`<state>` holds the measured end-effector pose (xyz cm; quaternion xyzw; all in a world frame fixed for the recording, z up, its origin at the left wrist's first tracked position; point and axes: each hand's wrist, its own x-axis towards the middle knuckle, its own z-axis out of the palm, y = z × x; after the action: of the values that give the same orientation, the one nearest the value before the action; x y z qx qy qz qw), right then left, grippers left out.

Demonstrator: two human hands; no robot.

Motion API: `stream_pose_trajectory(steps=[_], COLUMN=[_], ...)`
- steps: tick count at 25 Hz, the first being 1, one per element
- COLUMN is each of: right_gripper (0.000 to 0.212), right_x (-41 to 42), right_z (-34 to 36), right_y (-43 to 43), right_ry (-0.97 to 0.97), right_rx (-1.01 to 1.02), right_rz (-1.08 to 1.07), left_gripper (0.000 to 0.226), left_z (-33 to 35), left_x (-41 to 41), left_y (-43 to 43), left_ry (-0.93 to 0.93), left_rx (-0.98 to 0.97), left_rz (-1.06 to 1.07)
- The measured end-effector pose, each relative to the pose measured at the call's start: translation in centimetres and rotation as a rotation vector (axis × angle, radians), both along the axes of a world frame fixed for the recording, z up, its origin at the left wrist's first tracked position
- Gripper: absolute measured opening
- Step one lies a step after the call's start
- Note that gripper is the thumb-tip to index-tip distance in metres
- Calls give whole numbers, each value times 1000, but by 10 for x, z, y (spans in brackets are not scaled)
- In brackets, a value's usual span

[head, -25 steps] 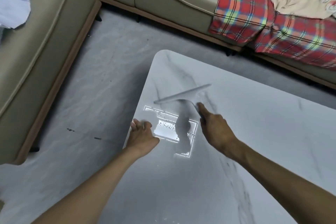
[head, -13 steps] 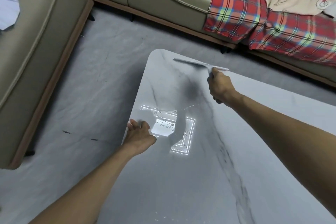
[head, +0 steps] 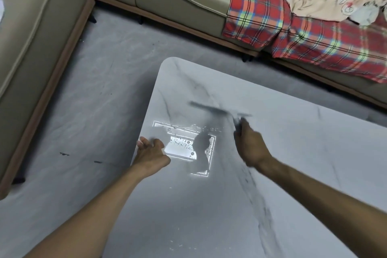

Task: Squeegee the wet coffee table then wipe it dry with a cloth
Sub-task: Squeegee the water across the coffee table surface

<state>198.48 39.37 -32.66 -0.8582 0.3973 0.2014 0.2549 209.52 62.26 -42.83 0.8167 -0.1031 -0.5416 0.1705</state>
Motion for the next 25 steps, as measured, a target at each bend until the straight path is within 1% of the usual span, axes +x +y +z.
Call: stream_pose_trajectory(steps=[2,4,5,7,9,11,14,16,18,20,21,23,25], right_gripper=[37,36,37,38,37,42,48,48,46,47,47,47,45], right_x=[55,108,127,138,120,83,16,-26,-54,-57,-49,-22,3], right_z=[-11,-27,-35,-48,-55,-55,-43,-27,-8,1,1,-8,-25], right_y=[-10,-10,-4,18,42,57,50,36,23,18,20,39,72], right_ry=[-66,-97,-94,-94,-106,-89,-16,59,126,108,54,-64,-87], right_rx=[-3,42,39,-14,-28,15,37,16,-2,-8,-4,39,94], right_rz=[-72,-152,-137,-15,167,304,393,424,426,436,465,575,742], left_gripper=[60,61,61,60,58,51,36,31,29,27,27,27,28], left_z=[0,-1,-1,-2,-3,-2,1,1,-1,-2,-4,-6,-6], left_x=[2,3,4,5,5,1,-6,-9,-12,-11,-11,-9,-11], left_y=[7,17,21,28,31,36,47,57,65,70,73,79,88], left_ry=[4,11,13,3,-12,-88,-247,-274,-278,-297,-302,-311,-359], left_rx=[-20,-50,-68,-97,-119,-143,-134,-104,-115,-134,-138,-144,-130], left_rz=[-16,-31,-31,-32,-31,-1,167,258,296,368,436,599,698])
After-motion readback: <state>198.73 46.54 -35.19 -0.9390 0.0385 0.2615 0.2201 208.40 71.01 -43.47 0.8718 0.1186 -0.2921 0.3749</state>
